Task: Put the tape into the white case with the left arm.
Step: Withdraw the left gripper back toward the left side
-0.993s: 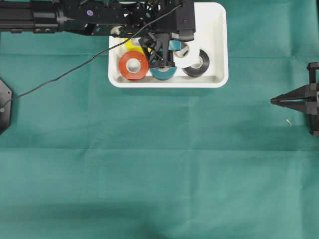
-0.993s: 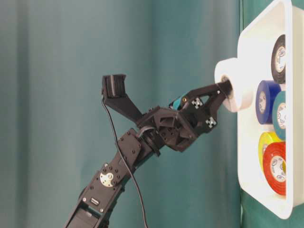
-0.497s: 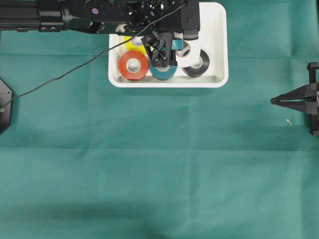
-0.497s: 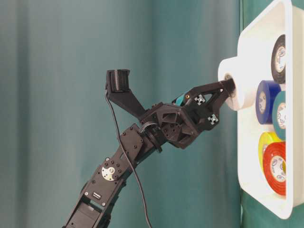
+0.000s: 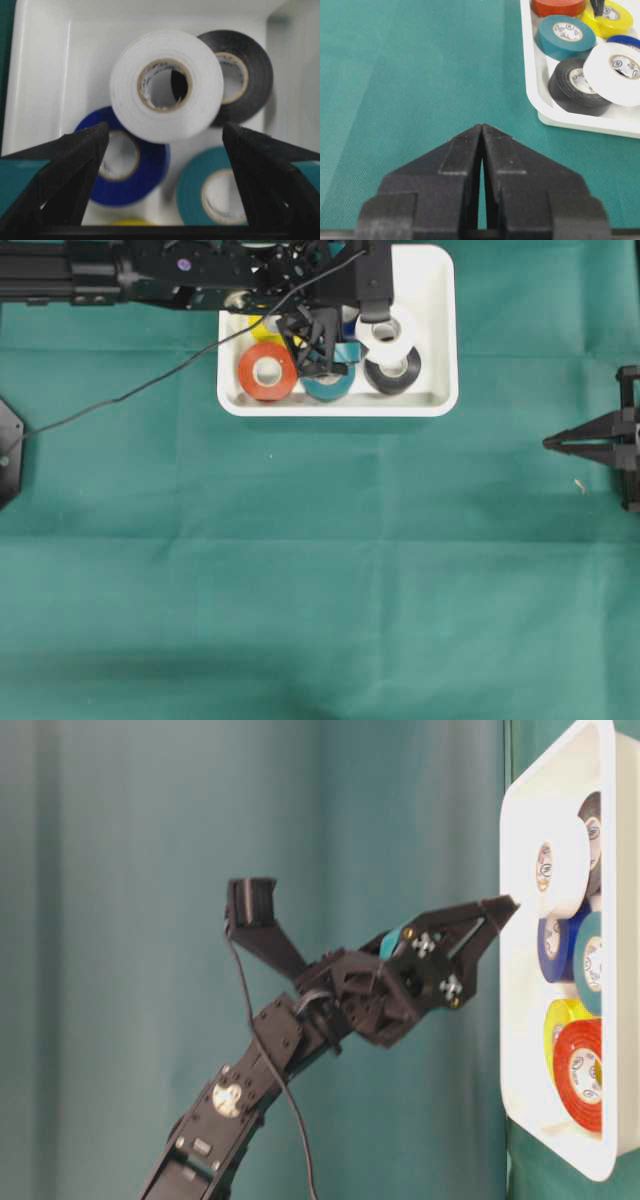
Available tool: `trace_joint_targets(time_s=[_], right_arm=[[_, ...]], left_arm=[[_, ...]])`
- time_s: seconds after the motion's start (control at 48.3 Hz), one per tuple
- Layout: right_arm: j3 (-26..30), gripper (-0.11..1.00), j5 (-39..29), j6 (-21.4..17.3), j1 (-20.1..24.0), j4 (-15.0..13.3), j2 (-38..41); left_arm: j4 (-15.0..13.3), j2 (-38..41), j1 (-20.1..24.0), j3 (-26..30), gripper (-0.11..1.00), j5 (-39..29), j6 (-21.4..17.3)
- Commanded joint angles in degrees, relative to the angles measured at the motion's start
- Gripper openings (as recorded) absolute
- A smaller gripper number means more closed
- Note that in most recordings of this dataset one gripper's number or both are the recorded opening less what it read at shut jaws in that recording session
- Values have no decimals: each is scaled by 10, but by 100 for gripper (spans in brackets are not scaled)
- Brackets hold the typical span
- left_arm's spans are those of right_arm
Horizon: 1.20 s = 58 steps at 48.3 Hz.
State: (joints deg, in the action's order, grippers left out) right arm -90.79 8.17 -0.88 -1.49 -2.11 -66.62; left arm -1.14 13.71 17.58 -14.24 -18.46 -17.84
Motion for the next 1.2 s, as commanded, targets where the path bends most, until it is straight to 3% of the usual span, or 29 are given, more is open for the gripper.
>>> trace_joint_targets(time_s=[0.0,0.269,0.6,1.18], right_arm=[[6,-9,5,-2,-1,0,4],[6,-9,5,-2,-1,-1,4],[6,-9,5,-2,-1,-1,4],[6,-9,5,-2,-1,0,4]], left_arm=[[-3,-46,0,-11,98,2,2],[-4,-119,-20,-105,97,21,5],[-4,-189,-69,-198,97,43,69],[-4,-263,-166,-294,97,57,137]])
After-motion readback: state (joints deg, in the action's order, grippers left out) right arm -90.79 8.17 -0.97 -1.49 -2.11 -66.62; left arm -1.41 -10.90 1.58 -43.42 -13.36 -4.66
